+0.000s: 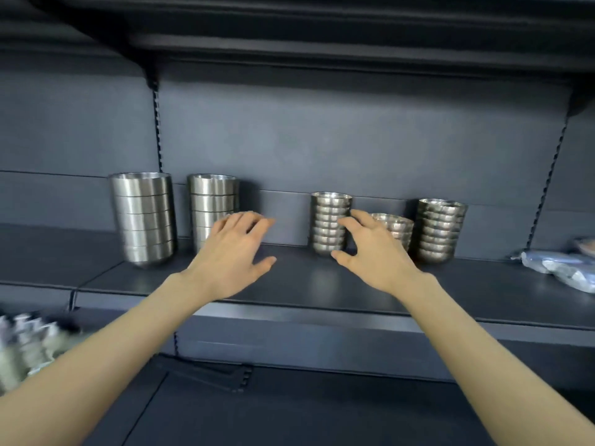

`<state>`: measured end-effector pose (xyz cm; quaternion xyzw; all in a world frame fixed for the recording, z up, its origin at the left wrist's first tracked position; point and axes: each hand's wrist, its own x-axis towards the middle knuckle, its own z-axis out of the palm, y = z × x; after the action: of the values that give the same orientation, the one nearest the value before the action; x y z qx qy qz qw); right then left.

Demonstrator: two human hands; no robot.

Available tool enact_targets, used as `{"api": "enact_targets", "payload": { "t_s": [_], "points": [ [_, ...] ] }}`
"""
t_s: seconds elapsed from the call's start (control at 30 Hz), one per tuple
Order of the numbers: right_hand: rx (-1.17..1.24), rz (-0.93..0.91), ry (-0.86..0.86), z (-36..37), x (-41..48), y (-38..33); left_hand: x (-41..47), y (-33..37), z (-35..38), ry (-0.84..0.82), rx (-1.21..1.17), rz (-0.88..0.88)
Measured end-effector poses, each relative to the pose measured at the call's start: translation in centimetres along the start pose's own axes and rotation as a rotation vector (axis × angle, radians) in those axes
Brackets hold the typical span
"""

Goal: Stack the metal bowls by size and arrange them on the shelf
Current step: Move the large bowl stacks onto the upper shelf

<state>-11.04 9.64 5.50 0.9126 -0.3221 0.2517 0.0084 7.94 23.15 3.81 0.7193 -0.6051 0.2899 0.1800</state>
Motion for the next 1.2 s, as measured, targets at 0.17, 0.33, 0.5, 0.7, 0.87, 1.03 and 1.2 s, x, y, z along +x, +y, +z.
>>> {"api": "enact_targets", "payload": {
  "t_s": [0.17,0.33,0.5,0.7,0.87,1.03,1.2],
  "points": [
    [0.035,-0.031,0.013,0.6,0.7,-5.4,-3.0,-4.3,-2.8,-0.003,-0.024,-0.048],
    [0.051,-0.019,0.004,2.8,1.8,-11.1,-6.0,-10.2,-3.7,-0.021,-0.034,-0.068],
    [0.104,0.032,-0.002,6.2,3.3,-15.4,-8.1,-15.9,-2.8,-0.051,-0.097,-0.074],
    [0.116,0.077,-0.018,9.2,5.9,-18.3,-7.8,-19.9,0.1,-0.105,-0.233,-0.091],
    [0.134,0.1,-0.015,11.3,9.5,-18.2,-5.9,-22.0,3.7,-0.128,-0.318,-0.104],
    [0.194,0.11,-0.004,14.5,13.7,-16.5,-3.6,-23.7,8.8,-0.141,-0.451,-0.207],
    [0.328,0.126,-0.019,17.8,18.4,-14.2,-0.6,-24.1,13.7,-0.123,-0.674,-0.342]
  ]
}}
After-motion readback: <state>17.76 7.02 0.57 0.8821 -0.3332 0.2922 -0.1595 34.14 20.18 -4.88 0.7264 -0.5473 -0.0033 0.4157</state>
